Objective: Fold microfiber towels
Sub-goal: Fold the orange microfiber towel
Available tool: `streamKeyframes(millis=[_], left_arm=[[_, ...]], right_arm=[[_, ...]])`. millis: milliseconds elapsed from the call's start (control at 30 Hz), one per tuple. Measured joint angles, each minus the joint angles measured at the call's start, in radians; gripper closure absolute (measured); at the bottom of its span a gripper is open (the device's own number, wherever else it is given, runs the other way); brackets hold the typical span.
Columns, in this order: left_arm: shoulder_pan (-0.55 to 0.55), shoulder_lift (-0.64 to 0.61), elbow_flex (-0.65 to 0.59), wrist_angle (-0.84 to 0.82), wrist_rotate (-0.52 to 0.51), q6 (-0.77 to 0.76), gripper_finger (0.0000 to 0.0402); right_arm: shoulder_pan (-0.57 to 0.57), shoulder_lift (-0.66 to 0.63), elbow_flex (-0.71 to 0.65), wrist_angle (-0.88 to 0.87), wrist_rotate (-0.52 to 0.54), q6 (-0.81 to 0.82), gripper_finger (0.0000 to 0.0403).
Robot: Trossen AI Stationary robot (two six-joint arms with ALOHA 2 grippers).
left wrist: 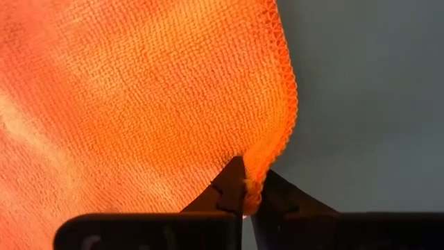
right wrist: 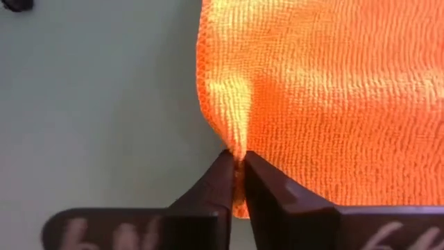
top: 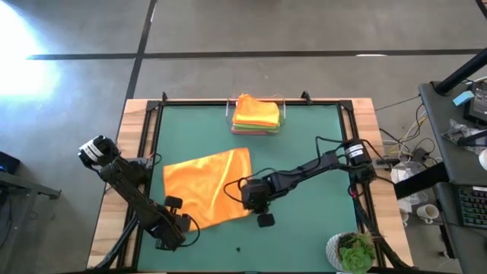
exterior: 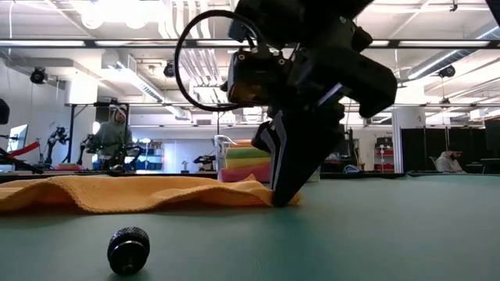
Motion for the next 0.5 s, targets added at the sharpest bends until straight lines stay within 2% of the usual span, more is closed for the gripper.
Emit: streamKeyframes(millis=[100,367,500], left_arm=[[0.0,-0.007,0.014,0.0,0.0,-0.03,0.0402],[0.0,-0.043,0.067,-0.009,0.001,-0.049,0.0402],[0.0,-0.085,0.078,-0.011,0.005,-0.117,0.0401]], right_arm=[[0.003,0.004,0.051,-0.078,0.006,0.02,0.0391],[0.011,0.004,0.239,-0.34,0.008,0.066,0.0394],[0.021,0.003,0.349,-0.494,0.004,0.13,0.0394]])
